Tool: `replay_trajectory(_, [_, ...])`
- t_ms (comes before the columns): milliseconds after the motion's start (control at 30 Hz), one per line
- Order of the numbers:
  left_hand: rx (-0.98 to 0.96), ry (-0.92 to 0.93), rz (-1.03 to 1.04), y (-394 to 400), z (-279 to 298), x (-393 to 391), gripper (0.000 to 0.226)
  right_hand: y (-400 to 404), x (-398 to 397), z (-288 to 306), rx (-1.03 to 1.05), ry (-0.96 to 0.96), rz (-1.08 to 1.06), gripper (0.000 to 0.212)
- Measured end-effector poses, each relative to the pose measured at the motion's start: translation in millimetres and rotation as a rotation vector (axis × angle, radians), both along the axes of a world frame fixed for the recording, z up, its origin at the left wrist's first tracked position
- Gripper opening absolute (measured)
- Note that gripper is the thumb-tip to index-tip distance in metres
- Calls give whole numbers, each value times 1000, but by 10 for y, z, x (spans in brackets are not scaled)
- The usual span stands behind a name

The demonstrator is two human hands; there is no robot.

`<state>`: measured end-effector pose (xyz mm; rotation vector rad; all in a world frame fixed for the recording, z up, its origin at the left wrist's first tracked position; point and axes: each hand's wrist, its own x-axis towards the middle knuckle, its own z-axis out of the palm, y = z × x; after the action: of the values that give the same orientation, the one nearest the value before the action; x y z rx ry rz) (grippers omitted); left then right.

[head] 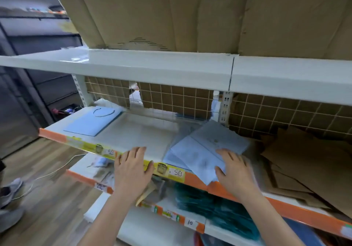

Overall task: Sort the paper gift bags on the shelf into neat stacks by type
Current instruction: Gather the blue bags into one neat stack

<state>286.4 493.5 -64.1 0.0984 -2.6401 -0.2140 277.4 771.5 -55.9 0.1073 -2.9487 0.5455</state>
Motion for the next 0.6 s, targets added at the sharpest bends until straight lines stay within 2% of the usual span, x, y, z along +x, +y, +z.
replay_trajectory(333, [-26,-78,94,-1087,-28,-897,57,-1033,-1046,-27,21,-2,104,53])
replay_trajectory(600, [42,-102,149,-1747,-61,-1406,47,-1633,-1630,-15,84,-75,186,54])
